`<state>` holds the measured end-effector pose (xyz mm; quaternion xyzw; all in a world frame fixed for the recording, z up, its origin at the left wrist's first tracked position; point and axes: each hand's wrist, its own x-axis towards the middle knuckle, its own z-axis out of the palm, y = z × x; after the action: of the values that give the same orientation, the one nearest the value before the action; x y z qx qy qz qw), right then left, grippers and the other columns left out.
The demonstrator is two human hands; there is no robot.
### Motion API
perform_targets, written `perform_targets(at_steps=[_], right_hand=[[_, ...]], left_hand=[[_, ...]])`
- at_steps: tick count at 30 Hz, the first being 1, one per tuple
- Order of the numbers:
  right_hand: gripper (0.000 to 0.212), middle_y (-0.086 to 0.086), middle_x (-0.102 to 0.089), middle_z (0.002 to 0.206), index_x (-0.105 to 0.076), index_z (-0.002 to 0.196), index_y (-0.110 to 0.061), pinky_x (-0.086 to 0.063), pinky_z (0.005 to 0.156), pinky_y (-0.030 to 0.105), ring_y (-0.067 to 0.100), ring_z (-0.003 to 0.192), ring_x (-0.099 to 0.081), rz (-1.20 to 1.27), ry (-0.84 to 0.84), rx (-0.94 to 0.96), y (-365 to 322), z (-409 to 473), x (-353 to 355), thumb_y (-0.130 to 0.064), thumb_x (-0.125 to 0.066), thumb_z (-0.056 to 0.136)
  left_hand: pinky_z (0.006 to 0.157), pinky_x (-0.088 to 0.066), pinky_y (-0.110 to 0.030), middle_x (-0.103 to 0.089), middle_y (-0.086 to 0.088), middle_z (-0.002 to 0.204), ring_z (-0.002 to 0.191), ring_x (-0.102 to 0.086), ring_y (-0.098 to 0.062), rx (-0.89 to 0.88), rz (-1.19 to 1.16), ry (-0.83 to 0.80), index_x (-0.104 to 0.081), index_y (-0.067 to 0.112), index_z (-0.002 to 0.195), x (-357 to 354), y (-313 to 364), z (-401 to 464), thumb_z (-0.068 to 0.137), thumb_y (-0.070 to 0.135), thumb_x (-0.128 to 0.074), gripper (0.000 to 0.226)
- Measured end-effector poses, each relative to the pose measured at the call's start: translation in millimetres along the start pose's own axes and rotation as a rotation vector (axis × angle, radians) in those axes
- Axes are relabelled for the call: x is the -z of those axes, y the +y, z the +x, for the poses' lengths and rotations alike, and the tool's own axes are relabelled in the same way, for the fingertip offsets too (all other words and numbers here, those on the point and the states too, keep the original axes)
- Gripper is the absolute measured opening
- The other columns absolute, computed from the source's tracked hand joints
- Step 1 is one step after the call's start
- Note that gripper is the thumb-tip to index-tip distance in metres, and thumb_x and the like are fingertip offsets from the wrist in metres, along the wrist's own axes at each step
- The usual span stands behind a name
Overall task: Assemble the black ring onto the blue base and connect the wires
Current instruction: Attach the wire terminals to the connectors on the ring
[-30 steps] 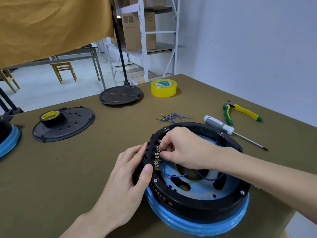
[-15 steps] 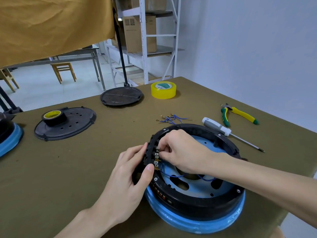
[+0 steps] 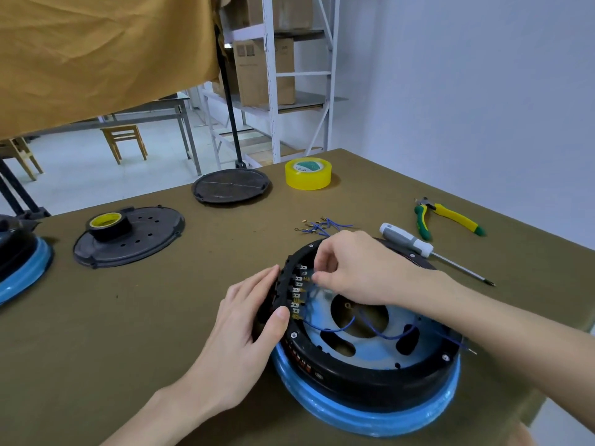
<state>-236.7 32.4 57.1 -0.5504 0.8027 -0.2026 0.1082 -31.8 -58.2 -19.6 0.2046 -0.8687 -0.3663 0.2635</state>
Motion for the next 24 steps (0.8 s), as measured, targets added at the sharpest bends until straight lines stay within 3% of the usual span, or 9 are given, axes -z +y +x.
perform_targets(at_steps=[3,6,10,14,18,24], right_hand=[[0.016,0.003,-0.073,0.097,-0.072,0.099,-0.02,-0.057,0.086,0.041,0.025,0.092,-0.068,-0.04,-0.047,-0.006,-2.4,2.1,-9.2,-0.033,-0.068,0.092],[0.012,0.001,-0.074,0.087,-0.076,0.087,-0.019,-0.058,0.082,0.039,0.023,0.086,-0.07,-0.011,-0.033,0.006,-4.0,5.8,-14.4,-0.029,-0.069,0.091],[0.01,-0.004,-0.075,0.078,-0.079,0.081,-0.018,-0.053,0.073,0.025,0.015,0.08,-0.07,0.079,-0.004,-0.004,1.0,11.2,-17.6,-0.022,-0.073,0.088],[0.01,-0.007,-0.075,0.076,-0.08,0.081,-0.017,-0.048,0.065,0.014,0.009,0.075,-0.07,0.128,0.011,0.037,5.8,11.6,-19.9,-0.019,-0.073,0.089],[0.012,-0.003,-0.075,0.076,-0.079,0.083,-0.017,-0.054,0.071,0.024,0.012,0.075,-0.07,0.112,0.03,0.077,5.0,9.9,-22.9,-0.019,-0.072,0.092],[0.012,0.001,-0.073,0.072,-0.074,0.081,-0.012,-0.051,0.066,0.024,0.014,0.071,-0.067,0.116,0.033,0.07,2.8,9.1,-26.1,-0.017,-0.069,0.09]], left_hand=[[0.12,-0.025,-0.032,-0.034,0.044,0.151,0.149,-0.023,0.005,-0.013,-0.005,-0.003,-0.032,0.049,0.152,-0.5,1.6,-0.6,0.093,0.072,-0.033,0.064],[0.115,-0.025,-0.03,-0.035,0.045,0.15,0.146,-0.024,0.005,-0.016,-0.008,-0.021,-0.031,0.052,0.152,-0.1,1.8,-1.0,0.094,0.07,-0.032,0.06],[0.109,-0.024,-0.025,-0.039,0.043,0.146,0.143,-0.025,0.005,-0.005,-0.005,-0.036,-0.031,0.058,0.149,0.1,0.4,-1.3,0.094,0.071,-0.029,0.057],[0.11,-0.025,-0.029,-0.041,0.039,0.147,0.146,-0.024,0.001,-0.007,-0.01,-0.041,-0.034,0.062,0.148,0.7,1.6,-0.4,0.095,0.07,-0.03,0.054],[0.111,-0.027,-0.034,-0.043,0.037,0.147,0.145,-0.026,-0.001,-0.01,-0.024,-0.048,-0.028,0.067,0.147,0.8,2.0,0.3,0.095,0.07,-0.031,0.052],[0.111,-0.029,-0.036,-0.042,0.038,0.147,0.145,-0.025,0.0,-0.014,-0.035,-0.054,-0.027,0.071,0.145,-0.2,2.2,0.2,0.096,0.07,-0.03,0.05]])
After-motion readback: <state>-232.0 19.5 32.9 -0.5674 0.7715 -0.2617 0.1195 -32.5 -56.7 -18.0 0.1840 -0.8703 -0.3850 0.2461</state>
